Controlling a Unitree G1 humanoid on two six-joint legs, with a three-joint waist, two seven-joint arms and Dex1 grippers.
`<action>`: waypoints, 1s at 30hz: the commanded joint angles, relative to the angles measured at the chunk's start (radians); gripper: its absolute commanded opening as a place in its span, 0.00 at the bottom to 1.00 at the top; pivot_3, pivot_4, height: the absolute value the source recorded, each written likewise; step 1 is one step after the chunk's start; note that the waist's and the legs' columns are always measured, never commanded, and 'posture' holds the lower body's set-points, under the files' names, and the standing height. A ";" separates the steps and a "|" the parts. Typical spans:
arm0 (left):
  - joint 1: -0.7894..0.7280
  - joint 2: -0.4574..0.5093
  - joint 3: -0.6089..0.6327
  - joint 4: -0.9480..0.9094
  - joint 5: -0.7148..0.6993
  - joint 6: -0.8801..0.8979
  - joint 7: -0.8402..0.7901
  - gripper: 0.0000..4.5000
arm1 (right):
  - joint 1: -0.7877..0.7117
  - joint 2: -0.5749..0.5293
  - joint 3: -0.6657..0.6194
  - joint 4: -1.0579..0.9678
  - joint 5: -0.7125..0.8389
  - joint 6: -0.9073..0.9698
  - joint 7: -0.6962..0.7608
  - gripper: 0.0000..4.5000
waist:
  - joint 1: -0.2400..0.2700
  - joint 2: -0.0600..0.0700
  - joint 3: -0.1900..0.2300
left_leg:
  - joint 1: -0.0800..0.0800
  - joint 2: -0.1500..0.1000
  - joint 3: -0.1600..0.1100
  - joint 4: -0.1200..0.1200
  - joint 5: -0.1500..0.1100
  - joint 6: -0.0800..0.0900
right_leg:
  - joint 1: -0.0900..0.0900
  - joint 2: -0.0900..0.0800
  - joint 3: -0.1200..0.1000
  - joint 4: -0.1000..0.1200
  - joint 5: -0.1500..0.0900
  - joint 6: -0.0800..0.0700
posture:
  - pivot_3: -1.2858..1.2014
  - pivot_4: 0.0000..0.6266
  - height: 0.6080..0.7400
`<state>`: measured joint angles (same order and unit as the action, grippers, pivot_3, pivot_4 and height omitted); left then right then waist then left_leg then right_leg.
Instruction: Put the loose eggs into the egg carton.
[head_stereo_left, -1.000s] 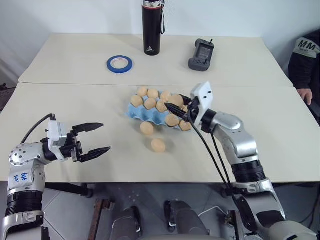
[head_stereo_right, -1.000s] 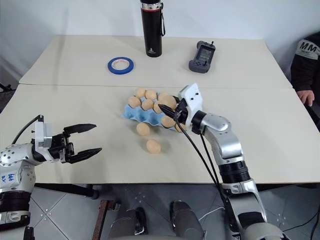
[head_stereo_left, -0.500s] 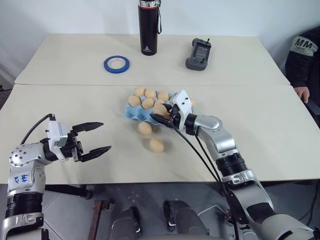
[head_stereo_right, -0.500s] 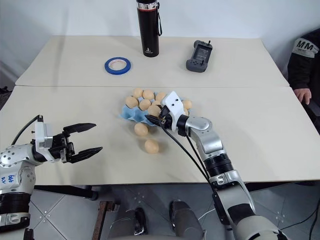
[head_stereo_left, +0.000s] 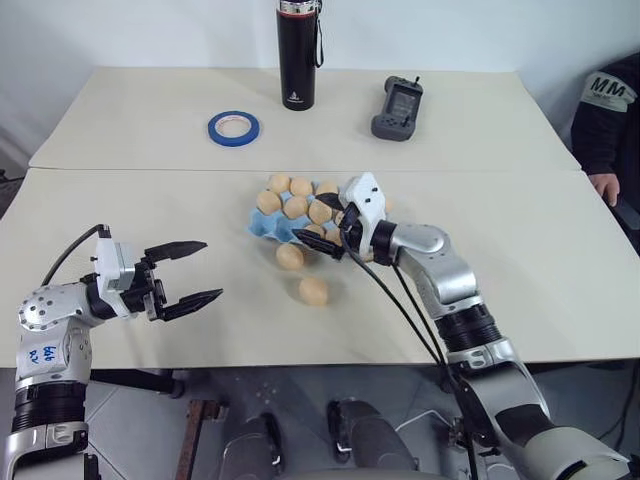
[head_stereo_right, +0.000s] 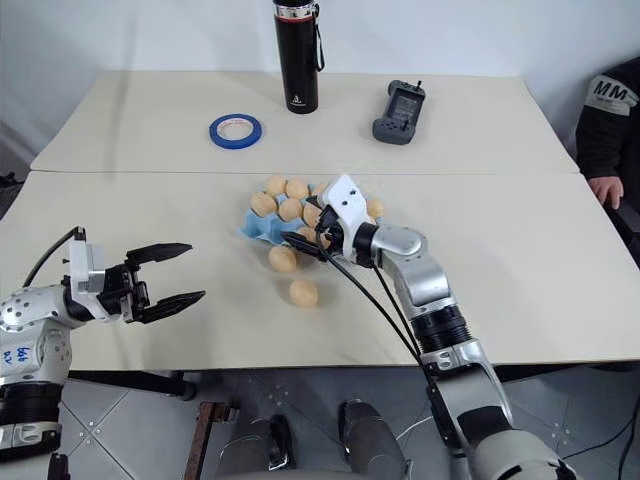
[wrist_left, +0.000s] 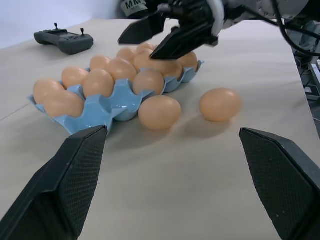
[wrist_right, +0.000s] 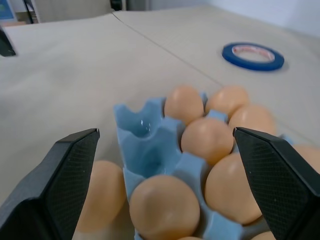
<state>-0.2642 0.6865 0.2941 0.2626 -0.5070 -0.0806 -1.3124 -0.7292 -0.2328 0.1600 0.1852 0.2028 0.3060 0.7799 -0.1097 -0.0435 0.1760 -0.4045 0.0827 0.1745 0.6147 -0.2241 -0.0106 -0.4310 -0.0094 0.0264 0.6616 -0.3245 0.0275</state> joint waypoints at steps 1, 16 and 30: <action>0.000 0.005 0.012 0.003 -0.011 -0.017 -0.005 1.00 | 0.065 -0.094 -0.061 -0.195 0.079 0.052 0.070 1.00 | 0.001 0.000 0.000 | 0.000 0.000 0.000 0.000 0.000 0.000 | 0.000 0.000 0.000 0.000 0.000 0.000 | 0.52 0.24 1.00; 0.017 0.009 0.026 0.041 -0.016 -0.041 -0.017 1.00 | 0.526 -0.476 -0.289 -0.601 0.315 0.207 0.217 1.00 | 0.023 0.000 0.000 | 0.001 0.000 -0.001 0.000 -0.002 0.002 | 0.001 0.000 0.000 -0.002 -0.001 -0.001 | 0.52 0.24 1.00; -0.033 0.007 0.014 0.092 -0.009 -0.070 -0.059 1.00 | 0.448 -0.391 -0.114 -0.666 0.307 0.292 0.073 1.00 | 0.027 -0.001 0.000 | 0.001 0.000 -0.001 -0.001 -0.002 0.002 | 0.001 0.000 -0.001 -0.002 -0.001 -0.001 | 0.52 0.24 1.00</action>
<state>-0.2896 0.6851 0.3007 0.3676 -0.5072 -0.1365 -1.3664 -0.2703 -0.6257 0.0476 -0.4452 0.5091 0.6113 0.8617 -0.0827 -0.0444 0.1756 -0.4041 0.0826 0.1731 0.6142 -0.2264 -0.0079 -0.4300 -0.0092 0.0258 0.6592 -0.3254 0.0264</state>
